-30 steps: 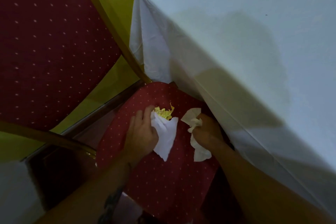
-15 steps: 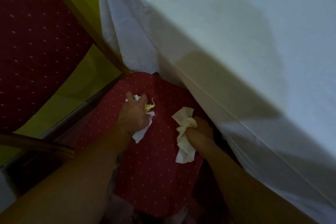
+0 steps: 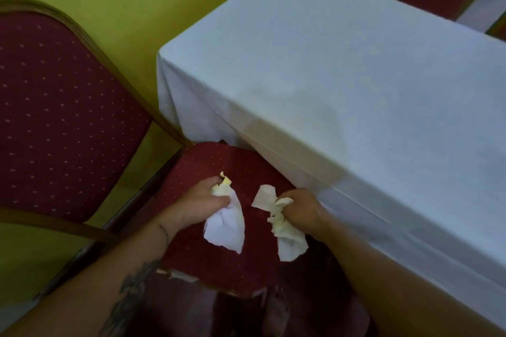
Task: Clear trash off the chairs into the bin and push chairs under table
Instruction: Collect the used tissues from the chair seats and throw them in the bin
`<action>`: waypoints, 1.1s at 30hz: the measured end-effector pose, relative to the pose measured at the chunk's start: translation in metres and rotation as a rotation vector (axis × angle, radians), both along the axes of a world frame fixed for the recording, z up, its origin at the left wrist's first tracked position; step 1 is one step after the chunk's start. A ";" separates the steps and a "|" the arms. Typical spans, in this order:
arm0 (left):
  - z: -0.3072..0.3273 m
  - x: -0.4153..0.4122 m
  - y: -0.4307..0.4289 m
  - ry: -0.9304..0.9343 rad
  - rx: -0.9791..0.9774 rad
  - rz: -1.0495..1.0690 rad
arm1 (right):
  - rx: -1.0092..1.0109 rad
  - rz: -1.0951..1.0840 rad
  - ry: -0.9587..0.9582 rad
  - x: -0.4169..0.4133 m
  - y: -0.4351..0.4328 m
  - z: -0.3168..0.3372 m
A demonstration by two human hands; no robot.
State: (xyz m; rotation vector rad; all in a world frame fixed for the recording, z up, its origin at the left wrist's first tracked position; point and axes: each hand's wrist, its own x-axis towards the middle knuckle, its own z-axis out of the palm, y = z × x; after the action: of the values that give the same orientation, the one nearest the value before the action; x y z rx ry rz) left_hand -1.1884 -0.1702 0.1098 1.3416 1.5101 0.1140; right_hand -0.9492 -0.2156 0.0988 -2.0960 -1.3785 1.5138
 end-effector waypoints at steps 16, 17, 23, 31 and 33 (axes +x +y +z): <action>0.264 0.157 -0.094 -0.157 0.297 -0.456 | 0.366 -0.331 -0.268 0.137 -0.226 0.254; 0.273 0.177 -0.105 -0.195 0.283 -0.484 | 0.389 -0.376 -0.280 0.153 -0.243 0.263; 0.309 0.297 -0.178 -0.324 0.224 -0.601 | 0.514 -0.558 -0.373 0.243 -0.347 0.298; 0.325 0.481 -0.329 -0.452 0.188 -0.627 | 0.540 -0.636 -0.476 0.399 -0.497 0.333; 0.324 0.520 -0.366 -0.477 0.169 -0.615 | 0.564 -0.656 -0.494 0.439 -0.528 0.341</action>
State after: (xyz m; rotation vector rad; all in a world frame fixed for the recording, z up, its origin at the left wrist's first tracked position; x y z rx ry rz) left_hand -0.6687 -0.5359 0.4335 1.7132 0.6662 0.1568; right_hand -0.5101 -0.7438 0.4397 -2.2566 -0.9163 0.3213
